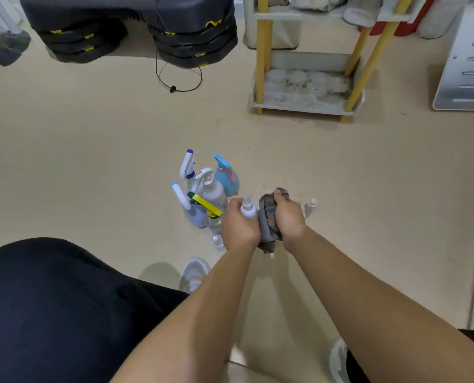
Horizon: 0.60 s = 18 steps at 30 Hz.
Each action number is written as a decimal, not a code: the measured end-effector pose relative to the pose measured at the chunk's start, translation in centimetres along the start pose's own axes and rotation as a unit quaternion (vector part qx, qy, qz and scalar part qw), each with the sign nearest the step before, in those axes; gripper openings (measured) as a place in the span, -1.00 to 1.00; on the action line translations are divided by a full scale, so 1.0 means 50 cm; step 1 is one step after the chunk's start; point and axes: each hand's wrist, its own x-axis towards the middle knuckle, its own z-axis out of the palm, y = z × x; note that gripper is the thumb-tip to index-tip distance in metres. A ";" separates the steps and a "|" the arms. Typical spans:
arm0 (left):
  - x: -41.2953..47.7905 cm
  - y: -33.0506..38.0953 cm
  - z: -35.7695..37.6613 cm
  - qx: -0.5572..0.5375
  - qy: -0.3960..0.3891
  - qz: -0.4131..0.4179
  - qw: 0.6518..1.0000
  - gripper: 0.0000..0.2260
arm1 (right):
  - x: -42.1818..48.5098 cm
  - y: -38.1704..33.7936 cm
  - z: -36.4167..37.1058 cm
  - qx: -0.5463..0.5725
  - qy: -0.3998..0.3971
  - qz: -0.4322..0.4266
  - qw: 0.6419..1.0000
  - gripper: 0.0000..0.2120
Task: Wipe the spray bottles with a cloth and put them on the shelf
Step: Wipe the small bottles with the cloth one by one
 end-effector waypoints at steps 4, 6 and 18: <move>0.057 -0.028 0.051 -0.073 -0.005 -0.083 0.994 -0.93 | 0.074 0.036 0.014 0.065 -0.040 0.049 0.996 -0.61; 0.082 -0.034 0.077 -0.089 0.004 -0.112 0.990 -0.93 | 0.118 0.047 0.020 0.060 -0.054 0.054 0.995 -0.58; 0.201 -0.086 0.168 -0.110 0.021 -0.169 0.979 -0.65 | 0.300 0.032 0.101 0.017 -0.100 0.029 0.994 -0.71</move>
